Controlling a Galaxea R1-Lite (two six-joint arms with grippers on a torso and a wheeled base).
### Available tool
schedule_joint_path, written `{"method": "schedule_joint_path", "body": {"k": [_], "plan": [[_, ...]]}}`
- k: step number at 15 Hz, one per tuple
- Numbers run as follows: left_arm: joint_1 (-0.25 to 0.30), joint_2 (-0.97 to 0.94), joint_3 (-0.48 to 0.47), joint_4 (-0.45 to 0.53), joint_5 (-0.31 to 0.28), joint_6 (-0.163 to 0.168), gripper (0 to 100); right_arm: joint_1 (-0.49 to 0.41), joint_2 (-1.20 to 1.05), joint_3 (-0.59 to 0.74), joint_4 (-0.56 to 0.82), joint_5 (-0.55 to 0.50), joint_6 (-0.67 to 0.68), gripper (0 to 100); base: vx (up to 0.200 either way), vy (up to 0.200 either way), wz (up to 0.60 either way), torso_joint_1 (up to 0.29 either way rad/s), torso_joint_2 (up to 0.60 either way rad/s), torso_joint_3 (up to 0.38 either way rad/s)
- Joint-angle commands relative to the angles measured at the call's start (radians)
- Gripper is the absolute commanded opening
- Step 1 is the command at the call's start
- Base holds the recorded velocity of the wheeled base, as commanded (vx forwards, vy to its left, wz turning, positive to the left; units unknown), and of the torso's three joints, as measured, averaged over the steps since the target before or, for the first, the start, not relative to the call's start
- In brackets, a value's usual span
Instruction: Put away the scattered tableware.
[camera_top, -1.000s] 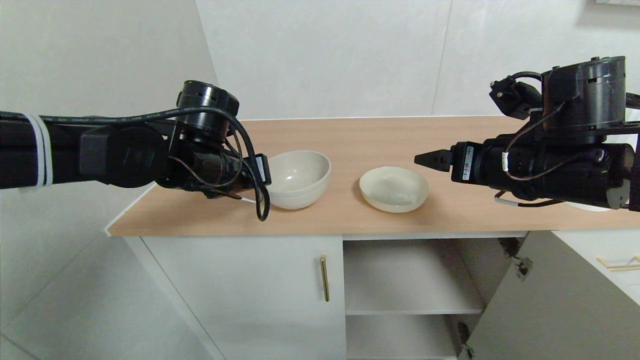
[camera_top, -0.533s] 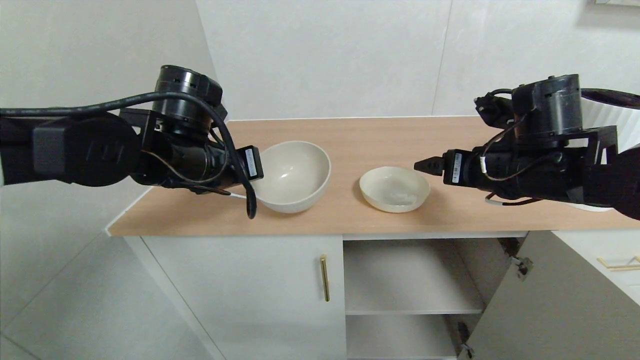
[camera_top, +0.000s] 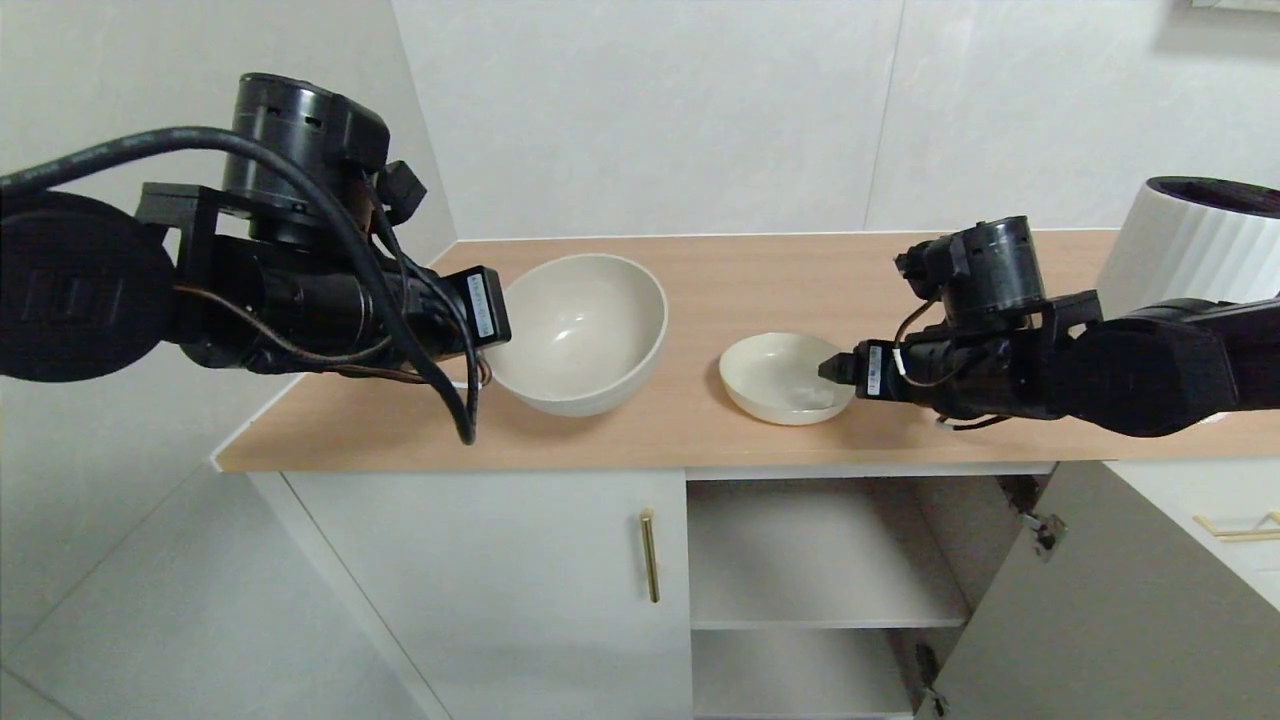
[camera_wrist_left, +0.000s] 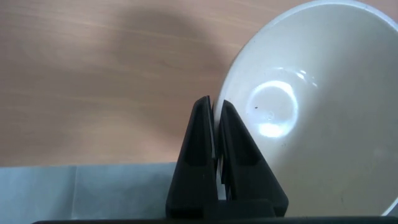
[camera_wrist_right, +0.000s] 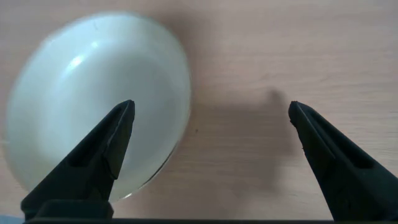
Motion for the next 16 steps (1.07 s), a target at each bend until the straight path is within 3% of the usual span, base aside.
{"method": "schedule_joint_path", "body": {"k": [1,2,7,8,9,10,13,16], "plan": [[-0.008,-0.027,0.004,0.001,0.001,-0.001,0,0.001,0.02,-0.001,-0.002,0.003,0.001,100,0.0,0.0,0.0,0.0,0.0,0.0],[-0.008,-0.027,0.004,0.001,0.0,-0.001,0,0.003,0.02,-0.001,-0.002,0.007,0.003,0,0.0,0.0,0.0,0.0,0.0,0.0],[-0.008,-0.035,0.013,0.001,-0.003,-0.001,0,0.01,0.01,0.0,-0.002,0.009,0.016,0,0.0,0.0,0.0,0.0,0.0,0.0],[-0.008,-0.038,0.013,0.001,-0.008,-0.005,0,0.021,-0.017,0.007,0.002,0.012,0.033,0,0.0,0.0,0.0,0.0,0.0,0.0],[-0.008,-0.055,0.017,0.001,-0.015,-0.033,0,0.024,-0.044,0.014,0.006,0.015,0.039,0,0.0,0.0,0.0,0.0,0.0,0.0],[-0.008,-0.087,0.043,0.001,-0.041,-0.074,0,0.024,-0.083,0.034,0.006,0.033,0.041,0,0.0,0.0,0.0,0.0,0.0,0.0],[-0.008,-0.199,0.15,-0.001,-0.152,-0.088,0,0.052,-0.208,0.105,0.036,0.154,0.069,0,0.0,0.0,0.0,0.0,0.0,0.0],[-0.006,-0.28,0.27,-0.024,-0.161,-0.089,0,0.07,-0.314,0.175,0.136,0.204,0.081,0,0.0,0.0,0.0,0.0,0.0,0.0]]}}
